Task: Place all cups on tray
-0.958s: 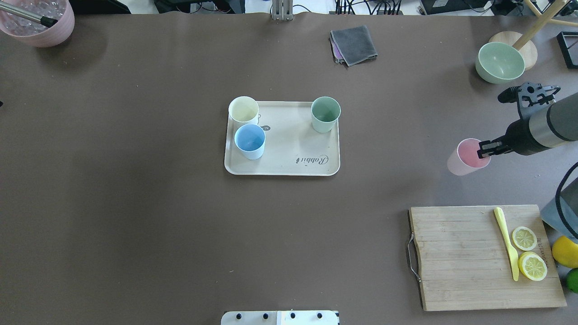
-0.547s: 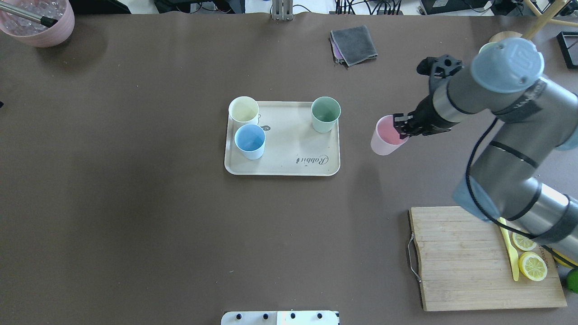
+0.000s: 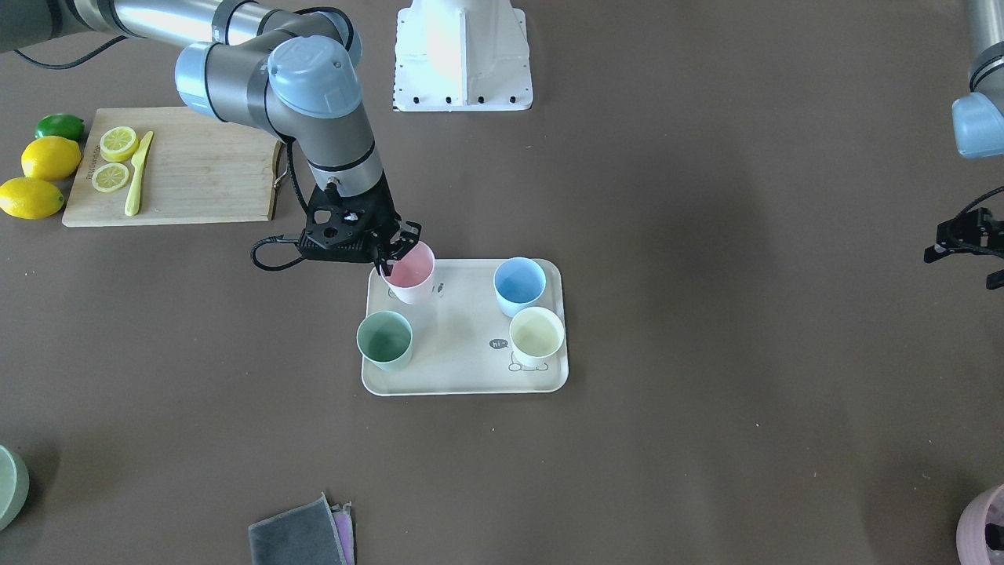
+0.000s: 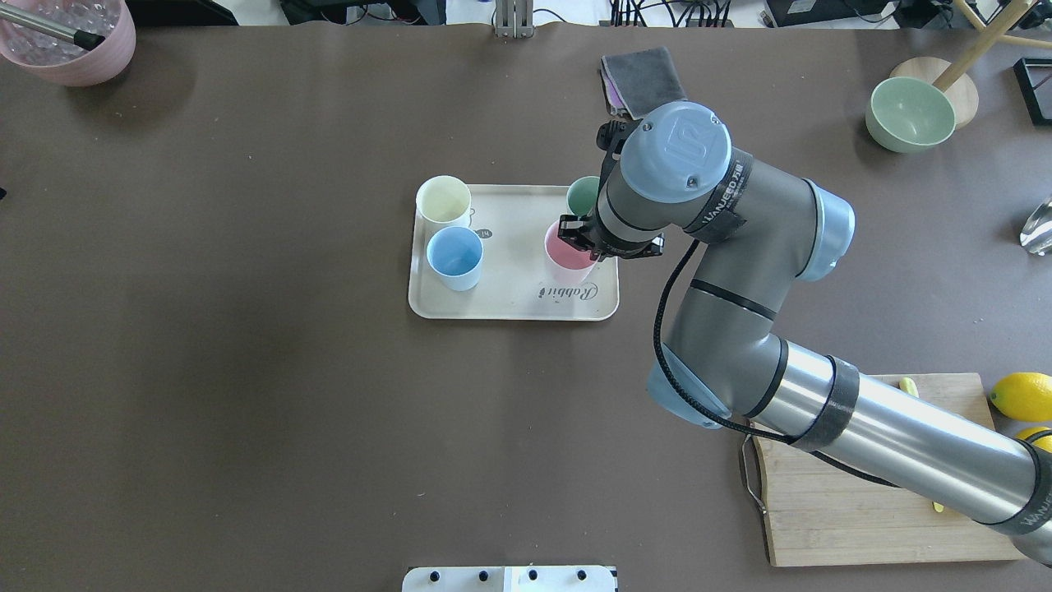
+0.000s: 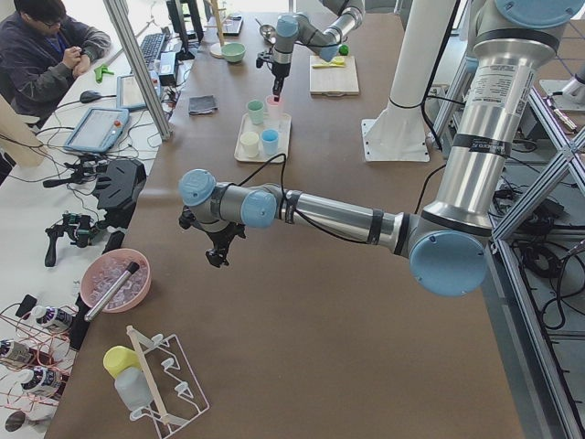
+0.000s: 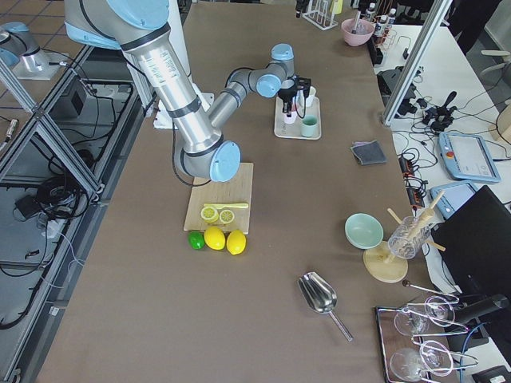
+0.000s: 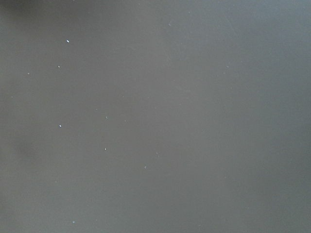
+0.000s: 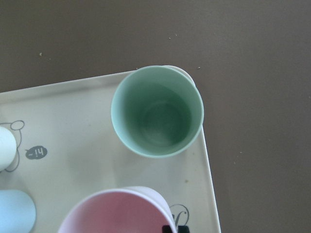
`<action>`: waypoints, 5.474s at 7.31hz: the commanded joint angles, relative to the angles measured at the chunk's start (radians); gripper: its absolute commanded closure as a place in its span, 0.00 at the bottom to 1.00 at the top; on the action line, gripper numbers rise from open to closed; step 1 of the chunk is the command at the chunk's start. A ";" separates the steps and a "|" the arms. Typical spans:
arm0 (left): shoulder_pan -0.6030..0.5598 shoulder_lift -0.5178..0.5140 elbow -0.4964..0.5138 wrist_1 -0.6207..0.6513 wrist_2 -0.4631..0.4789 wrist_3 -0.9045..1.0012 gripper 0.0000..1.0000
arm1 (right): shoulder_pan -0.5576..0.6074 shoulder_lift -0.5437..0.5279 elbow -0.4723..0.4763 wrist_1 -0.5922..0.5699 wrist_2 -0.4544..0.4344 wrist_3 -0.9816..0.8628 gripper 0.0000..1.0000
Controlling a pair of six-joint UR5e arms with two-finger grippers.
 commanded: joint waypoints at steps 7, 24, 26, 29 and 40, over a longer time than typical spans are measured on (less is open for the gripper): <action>-0.097 0.004 0.039 0.064 0.097 0.012 0.01 | 0.342 -0.090 0.184 -0.310 0.190 -0.459 0.00; -0.316 0.154 -0.166 0.267 0.167 0.370 0.01 | 0.904 -0.781 0.042 -0.063 0.448 -1.337 0.00; -0.314 0.154 -0.166 0.267 0.165 0.368 0.01 | 0.904 -0.780 0.042 -0.061 0.454 -1.337 0.00; -0.314 0.154 -0.166 0.265 0.165 0.367 0.01 | 0.904 -0.780 0.042 -0.057 0.456 -1.337 0.00; -0.314 0.154 -0.167 0.265 0.165 0.367 0.01 | 0.903 -0.780 0.033 -0.057 0.478 -1.343 0.00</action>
